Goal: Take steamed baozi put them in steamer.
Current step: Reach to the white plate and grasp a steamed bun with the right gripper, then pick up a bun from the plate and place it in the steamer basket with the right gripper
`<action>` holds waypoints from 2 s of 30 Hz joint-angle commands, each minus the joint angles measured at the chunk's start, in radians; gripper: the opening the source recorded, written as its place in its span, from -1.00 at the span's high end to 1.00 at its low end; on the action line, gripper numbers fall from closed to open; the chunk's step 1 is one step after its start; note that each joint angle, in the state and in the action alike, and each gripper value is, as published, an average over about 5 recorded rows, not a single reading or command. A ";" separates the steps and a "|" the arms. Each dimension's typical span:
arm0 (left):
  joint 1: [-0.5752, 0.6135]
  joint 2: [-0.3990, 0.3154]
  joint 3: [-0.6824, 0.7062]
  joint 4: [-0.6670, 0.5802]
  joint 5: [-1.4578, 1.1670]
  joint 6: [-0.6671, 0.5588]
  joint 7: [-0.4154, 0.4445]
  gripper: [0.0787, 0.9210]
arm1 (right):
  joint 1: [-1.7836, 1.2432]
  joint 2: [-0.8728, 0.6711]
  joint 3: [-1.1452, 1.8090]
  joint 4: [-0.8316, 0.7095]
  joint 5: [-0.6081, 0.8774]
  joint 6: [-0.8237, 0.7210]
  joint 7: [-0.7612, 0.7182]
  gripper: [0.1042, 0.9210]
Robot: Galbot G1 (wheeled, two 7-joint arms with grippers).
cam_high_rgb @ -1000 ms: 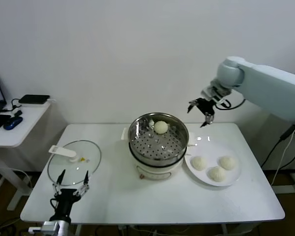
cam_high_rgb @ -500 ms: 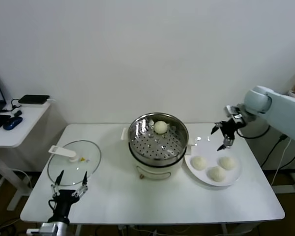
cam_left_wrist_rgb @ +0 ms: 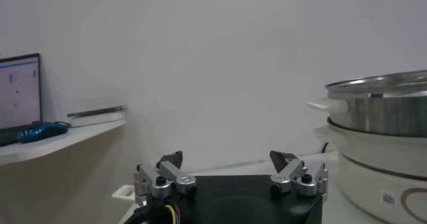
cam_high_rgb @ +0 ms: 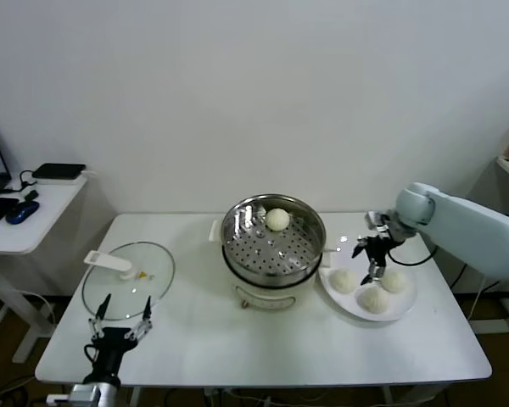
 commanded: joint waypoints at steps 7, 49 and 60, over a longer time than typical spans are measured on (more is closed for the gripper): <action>-0.008 0.010 0.012 0.010 0.002 0.000 0.001 -0.77 | -0.119 0.071 0.113 -0.122 -0.077 0.008 0.021 -0.76; -0.012 0.004 0.007 0.022 -0.005 -0.001 -0.001 -0.77 | -0.146 0.115 0.161 -0.180 -0.088 0.014 -0.001 -0.56; -0.010 0.002 0.007 0.022 -0.005 -0.004 -0.001 -0.77 | -0.143 0.108 0.163 -0.171 -0.084 0.017 -0.001 -0.41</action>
